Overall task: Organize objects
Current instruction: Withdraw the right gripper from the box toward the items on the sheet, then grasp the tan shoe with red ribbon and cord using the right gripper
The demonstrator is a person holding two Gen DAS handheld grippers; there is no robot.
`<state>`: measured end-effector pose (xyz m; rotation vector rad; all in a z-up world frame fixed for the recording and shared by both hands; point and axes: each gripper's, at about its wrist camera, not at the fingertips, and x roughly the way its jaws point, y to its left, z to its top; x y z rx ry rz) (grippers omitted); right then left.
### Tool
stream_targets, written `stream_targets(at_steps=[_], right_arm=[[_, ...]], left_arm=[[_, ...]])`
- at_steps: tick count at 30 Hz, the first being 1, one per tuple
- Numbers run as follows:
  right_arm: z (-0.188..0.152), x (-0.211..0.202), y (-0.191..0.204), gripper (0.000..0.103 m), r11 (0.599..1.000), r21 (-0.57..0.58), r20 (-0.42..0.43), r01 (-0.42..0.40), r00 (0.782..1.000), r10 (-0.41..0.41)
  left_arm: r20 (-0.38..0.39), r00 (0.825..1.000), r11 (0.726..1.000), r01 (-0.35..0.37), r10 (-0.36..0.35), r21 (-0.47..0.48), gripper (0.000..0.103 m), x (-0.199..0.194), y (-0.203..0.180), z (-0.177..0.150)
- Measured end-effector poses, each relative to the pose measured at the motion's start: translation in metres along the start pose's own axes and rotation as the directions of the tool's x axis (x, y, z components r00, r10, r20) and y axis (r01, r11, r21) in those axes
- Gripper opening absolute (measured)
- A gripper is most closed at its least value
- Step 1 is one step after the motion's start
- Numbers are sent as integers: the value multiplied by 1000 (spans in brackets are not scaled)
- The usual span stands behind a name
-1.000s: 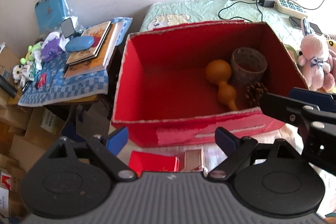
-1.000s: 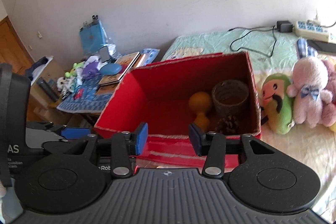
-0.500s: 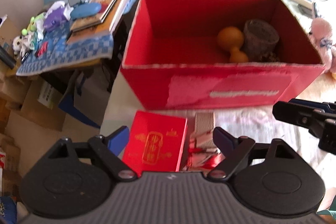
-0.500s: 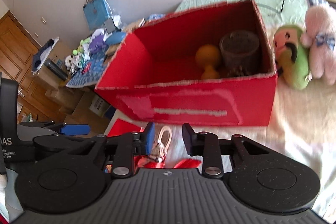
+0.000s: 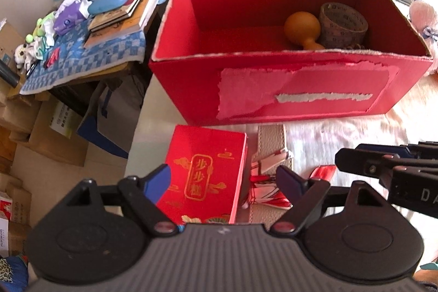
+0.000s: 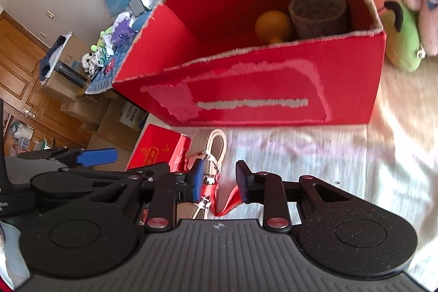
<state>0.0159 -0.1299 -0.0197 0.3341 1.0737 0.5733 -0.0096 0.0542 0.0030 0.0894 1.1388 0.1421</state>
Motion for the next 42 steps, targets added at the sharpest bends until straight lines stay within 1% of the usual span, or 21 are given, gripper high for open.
stream_targets(at_steps=[4,6,12,17,20,24,26,32,37,39,42], right_arm=[[0,4,-4,28,999,32,-17,-12,1000,12],[-1,6,-8,28,999,42,-25,-16,1000,17],[-5,18,-15,25,996,81,-61,-37,997,42],[-4,24,-14,25,993,92,-76,-76,994,83],[-4,30,-11,25,992,91,-88,-88,991,96],[-6,39,-11,26,991,102,-118,-87,988,99],[-6,42,-11,26,990,113,-124,-88,987,102],[-5,52,-11,27,987,129,-138,-91,984,109],[-6,59,-14,29,979,165,-139,-117,980,141],[-6,61,-16,30,974,184,-144,-130,977,157],[-6,59,-20,25,969,201,-145,-141,974,172]], left_arm=[[-13,1000,1000,13,-13,0,83,5,2,-2],[-14,999,1000,30,-30,7,80,5,3,-4],[7,991,989,134,-135,61,76,1,1,-21],[-5,971,968,237,-238,82,70,2,-4,-32],[-13,957,954,289,-289,81,69,5,-6,-35],[-35,942,939,335,-333,82,69,11,-8,-39],[-48,937,933,349,-346,82,69,15,-8,-41],[-84,930,928,364,-357,80,69,28,-6,-43],[-102,933,929,355,-345,103,71,35,-9,-43],[-103,931,926,362,-352,108,72,36,-9,-42],[-106,931,925,362,-350,119,74,37,-10,-41]])
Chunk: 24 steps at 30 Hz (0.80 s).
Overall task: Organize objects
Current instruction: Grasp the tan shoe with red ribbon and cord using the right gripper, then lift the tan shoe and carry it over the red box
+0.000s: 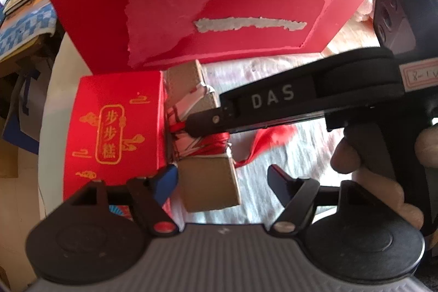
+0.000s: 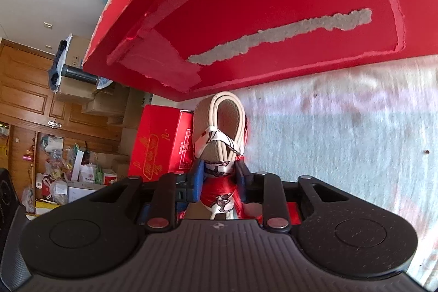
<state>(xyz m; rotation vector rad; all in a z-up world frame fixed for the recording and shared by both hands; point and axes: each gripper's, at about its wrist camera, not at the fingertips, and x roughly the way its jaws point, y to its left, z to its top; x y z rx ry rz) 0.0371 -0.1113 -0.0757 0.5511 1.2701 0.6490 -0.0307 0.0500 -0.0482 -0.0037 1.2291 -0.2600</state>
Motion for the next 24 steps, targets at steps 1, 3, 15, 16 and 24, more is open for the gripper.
stream_targets(at_steps=[1,3,15,16,24], right_arm=[[0,-2,-2,25,1000,5,-2,-6,1000,6],[-1,-6,-6,24,1000,15,-3,-12,1000,12],[-11,-51,-27,20,1000,29,89,4,996,-6],[-13,-56,-28,20,1000,26,101,11,995,-13],[-18,-99,-30,20,999,36,242,30,969,-38]], left_arm=[[-1,1000,1000,0,0,5,74,0,-1,1],[-5,1000,1000,0,0,15,75,1,-2,2],[-39,998,994,56,-53,91,63,14,-23,17],[-38,998,992,63,-60,106,61,14,-27,19],[13,993,959,110,-117,261,51,-3,-62,35]])
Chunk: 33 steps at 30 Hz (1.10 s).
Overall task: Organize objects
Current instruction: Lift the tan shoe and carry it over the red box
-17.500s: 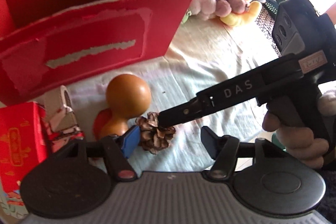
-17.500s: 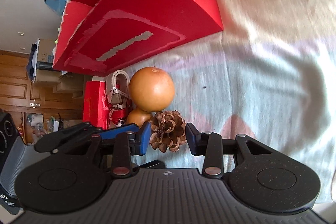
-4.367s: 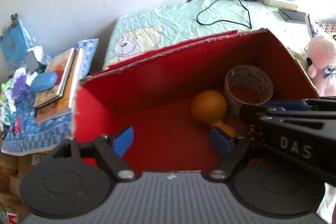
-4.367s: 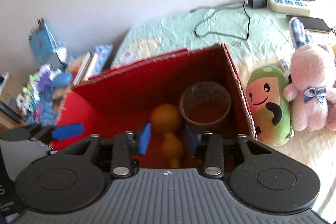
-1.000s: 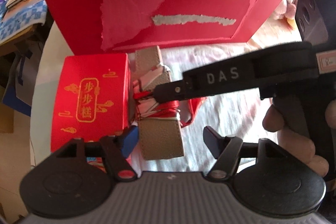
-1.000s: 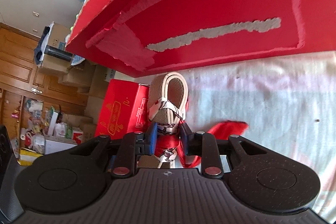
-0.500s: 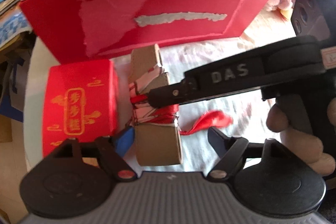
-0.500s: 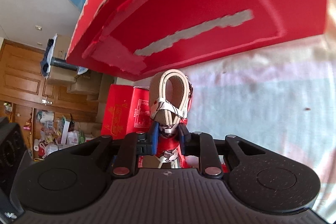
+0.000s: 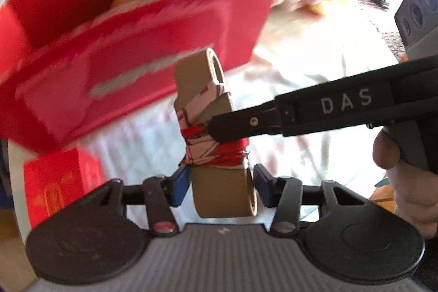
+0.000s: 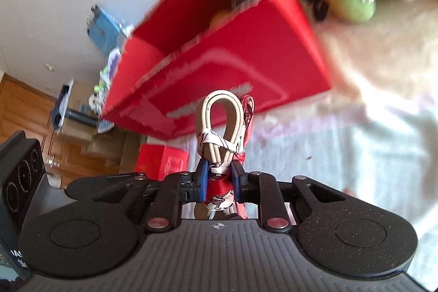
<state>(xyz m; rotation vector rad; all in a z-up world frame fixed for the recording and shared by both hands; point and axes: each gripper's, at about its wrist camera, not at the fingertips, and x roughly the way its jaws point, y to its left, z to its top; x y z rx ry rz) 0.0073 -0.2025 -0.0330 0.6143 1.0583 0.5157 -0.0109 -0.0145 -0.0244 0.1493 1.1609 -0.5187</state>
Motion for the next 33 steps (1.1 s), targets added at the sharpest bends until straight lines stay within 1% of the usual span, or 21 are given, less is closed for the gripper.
stream_targets(at_steps=[5,10,13,15,19,23,27,29,33], right_arm=[[3,-31,10,20,1000,-29,105,7,994,-4],[13,-54,25,20,998,-62,199,-6,980,19],[23,-60,34,20,995,-101,245,-5,969,29],[31,-67,35,19,993,-114,263,-13,964,42],[44,-64,49,19,988,-152,282,-18,957,60],[63,-65,59,19,982,-186,299,-31,950,87],[87,-55,74,19,976,-216,301,-28,949,94],[99,-46,82,19,971,-239,296,-18,951,91],[118,-22,91,19,962,-272,276,-4,958,82]], left_arm=[[66,997,994,45,-51,97,52,-22,-18,14],[147,985,985,68,-91,157,52,-45,-28,31],[200,974,984,69,-101,164,52,-60,-25,44],[230,967,985,72,-107,156,51,-59,-27,61],[276,955,989,77,-108,123,51,-78,-12,71],[314,945,993,65,-94,102,51,-90,0,85],[353,934,996,30,-57,83,51,-101,13,98],[359,933,998,8,-31,66,51,-103,22,107],[350,936,999,-33,24,20,51,-101,40,123]])
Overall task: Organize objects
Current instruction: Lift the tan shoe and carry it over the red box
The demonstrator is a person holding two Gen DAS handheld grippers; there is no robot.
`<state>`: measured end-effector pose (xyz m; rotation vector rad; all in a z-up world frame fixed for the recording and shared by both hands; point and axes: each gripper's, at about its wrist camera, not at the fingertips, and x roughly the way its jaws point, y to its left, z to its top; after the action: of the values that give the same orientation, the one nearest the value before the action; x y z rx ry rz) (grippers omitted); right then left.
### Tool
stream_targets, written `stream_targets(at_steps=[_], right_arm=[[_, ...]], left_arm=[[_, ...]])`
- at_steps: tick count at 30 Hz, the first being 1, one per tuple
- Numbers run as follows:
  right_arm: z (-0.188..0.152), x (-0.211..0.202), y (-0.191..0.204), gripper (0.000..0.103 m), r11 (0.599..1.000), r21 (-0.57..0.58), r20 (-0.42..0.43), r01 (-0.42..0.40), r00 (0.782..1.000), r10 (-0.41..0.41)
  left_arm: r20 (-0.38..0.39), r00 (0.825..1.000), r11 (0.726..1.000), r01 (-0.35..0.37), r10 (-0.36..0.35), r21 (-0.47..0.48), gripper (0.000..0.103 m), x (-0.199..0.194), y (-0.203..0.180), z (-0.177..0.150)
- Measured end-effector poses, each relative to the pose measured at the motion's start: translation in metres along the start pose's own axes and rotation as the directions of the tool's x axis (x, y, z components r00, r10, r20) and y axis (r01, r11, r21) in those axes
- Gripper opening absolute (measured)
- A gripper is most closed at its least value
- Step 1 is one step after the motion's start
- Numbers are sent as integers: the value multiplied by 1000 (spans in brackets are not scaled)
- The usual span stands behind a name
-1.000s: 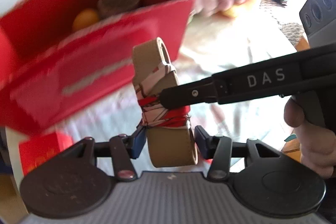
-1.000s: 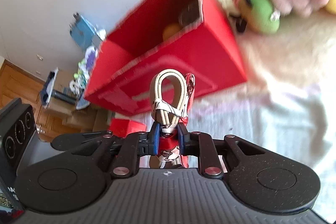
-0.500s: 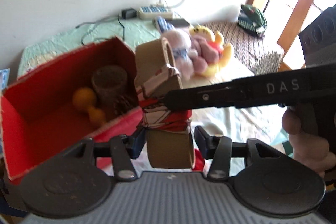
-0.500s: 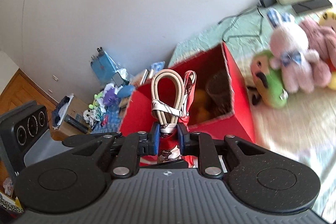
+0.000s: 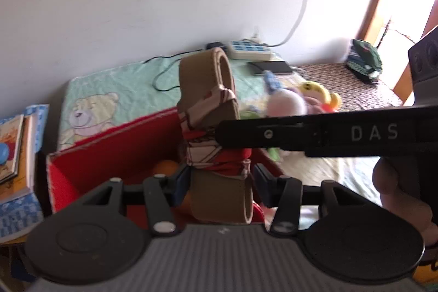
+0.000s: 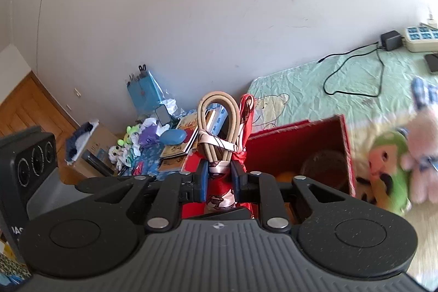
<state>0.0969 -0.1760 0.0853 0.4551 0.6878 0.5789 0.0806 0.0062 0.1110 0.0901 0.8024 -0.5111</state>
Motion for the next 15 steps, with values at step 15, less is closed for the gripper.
stream_targets(at_steps=[15], right_arm=[[-12,107,-28,19,991,32,-256,127,960,-115]], left_arm=[[-223,975,986,-25,-12,-162,51,91,72,-17]])
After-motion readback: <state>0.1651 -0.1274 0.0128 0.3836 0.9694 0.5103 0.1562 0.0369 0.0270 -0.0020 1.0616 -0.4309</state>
